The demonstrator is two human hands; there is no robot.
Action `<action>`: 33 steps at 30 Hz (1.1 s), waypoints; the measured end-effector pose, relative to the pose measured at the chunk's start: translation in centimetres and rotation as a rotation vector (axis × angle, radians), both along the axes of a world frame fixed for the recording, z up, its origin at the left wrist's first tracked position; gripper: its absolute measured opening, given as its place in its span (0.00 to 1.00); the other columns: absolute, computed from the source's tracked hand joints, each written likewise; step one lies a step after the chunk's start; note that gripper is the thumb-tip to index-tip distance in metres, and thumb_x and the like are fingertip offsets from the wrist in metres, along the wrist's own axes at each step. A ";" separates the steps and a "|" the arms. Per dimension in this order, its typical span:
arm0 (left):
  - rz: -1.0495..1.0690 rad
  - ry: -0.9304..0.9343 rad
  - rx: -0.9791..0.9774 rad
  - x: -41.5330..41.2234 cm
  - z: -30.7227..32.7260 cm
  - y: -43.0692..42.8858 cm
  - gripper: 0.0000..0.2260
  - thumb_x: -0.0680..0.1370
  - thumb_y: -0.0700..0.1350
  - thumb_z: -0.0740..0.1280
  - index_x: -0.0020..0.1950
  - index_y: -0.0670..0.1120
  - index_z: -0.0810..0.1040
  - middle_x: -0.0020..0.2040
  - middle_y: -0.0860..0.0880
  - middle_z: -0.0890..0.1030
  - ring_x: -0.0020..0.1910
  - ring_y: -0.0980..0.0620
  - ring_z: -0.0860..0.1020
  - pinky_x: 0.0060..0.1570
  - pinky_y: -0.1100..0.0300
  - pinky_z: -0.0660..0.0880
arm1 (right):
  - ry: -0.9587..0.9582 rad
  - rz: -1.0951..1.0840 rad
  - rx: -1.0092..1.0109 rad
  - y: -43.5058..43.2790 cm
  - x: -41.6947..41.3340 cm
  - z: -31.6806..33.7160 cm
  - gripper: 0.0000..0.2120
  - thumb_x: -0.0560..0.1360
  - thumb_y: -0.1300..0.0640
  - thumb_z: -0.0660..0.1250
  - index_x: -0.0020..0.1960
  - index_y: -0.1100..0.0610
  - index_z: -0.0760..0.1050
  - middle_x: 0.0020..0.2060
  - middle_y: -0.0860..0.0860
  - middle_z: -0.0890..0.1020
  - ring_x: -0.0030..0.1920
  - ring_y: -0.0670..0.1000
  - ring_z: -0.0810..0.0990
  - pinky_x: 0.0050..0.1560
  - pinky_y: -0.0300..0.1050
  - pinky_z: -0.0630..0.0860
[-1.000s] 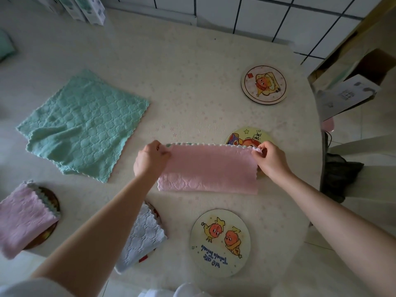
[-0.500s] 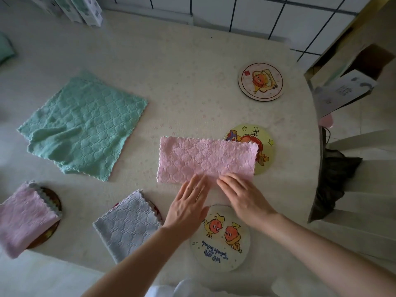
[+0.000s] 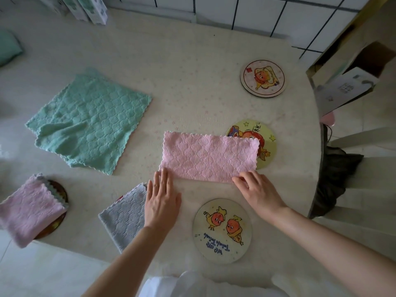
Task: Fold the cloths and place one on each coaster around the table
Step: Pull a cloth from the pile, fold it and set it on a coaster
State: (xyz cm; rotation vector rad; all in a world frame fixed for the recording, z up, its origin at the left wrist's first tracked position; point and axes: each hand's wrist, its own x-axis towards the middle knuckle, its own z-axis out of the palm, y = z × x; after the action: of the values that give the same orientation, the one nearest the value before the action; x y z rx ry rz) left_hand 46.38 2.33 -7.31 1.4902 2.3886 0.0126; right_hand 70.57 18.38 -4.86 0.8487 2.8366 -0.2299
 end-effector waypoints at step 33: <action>-0.345 -0.534 0.320 3.8 2.9 -3.7 0.25 0.69 0.33 0.56 0.63 0.44 0.78 0.63 0.47 0.79 0.63 0.52 0.76 0.64 0.61 0.71 | 0.054 0.148 -0.454 -3.1 0.6 1.7 0.37 0.70 0.80 0.57 0.72 0.51 0.64 0.70 0.48 0.69 0.69 0.48 0.67 0.66 0.42 0.69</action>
State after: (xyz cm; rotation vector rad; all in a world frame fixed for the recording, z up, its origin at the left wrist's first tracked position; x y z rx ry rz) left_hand 50.22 -1.33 -4.37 1.7475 1.7431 0.6515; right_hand 71.21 15.31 -3.15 0.5398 2.7057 -0.8447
